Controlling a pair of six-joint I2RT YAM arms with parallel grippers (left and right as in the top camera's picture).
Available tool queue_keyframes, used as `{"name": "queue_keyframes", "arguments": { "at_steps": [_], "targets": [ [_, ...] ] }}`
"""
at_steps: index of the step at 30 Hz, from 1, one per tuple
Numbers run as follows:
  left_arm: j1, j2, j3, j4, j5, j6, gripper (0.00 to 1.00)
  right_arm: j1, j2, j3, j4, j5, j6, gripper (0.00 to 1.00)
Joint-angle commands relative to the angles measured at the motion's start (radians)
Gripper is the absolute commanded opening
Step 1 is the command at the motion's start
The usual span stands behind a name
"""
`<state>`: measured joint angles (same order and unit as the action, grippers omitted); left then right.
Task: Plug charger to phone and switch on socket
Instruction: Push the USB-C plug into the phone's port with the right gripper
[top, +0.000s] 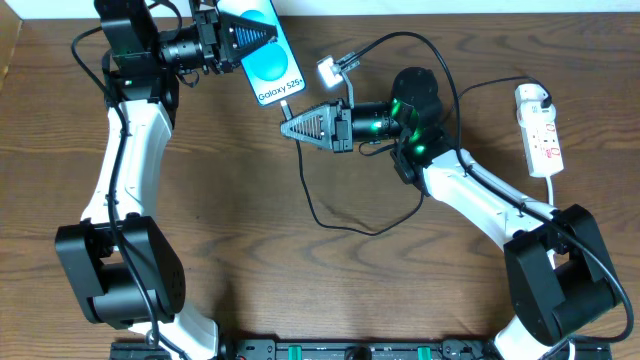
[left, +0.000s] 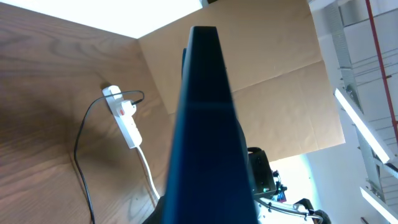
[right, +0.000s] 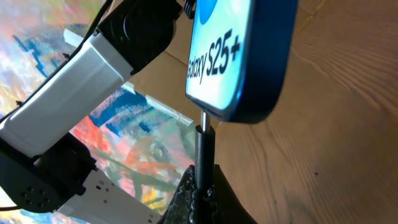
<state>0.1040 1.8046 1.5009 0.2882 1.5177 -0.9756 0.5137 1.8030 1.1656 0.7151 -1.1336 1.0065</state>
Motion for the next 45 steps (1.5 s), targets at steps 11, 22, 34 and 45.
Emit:
{"name": "queue_keyframes", "arguments": {
  "at_steps": [11, 22, 34, 45],
  "targets": [
    [0.006, -0.014, 0.019, 0.006, 0.036, -0.008, 0.07, -0.011, -0.019, 0.022, 0.0, 0.044, -0.02, 0.01],
    [-0.005, -0.014, 0.019, 0.006, 0.038, 0.0, 0.07, -0.01, -0.019, 0.022, 0.036, 0.051, -0.019, 0.01],
    [-0.006, -0.014, 0.019, 0.006, 0.043, 0.008, 0.08, -0.013, -0.019, 0.022, 0.031, 0.066, -0.007, 0.01],
    [-0.036, -0.013, -0.013, 0.006, 0.054, 0.067, 0.08, -0.013, -0.019, 0.022, 0.021, 0.077, -0.005, 0.01]
  ]
}}
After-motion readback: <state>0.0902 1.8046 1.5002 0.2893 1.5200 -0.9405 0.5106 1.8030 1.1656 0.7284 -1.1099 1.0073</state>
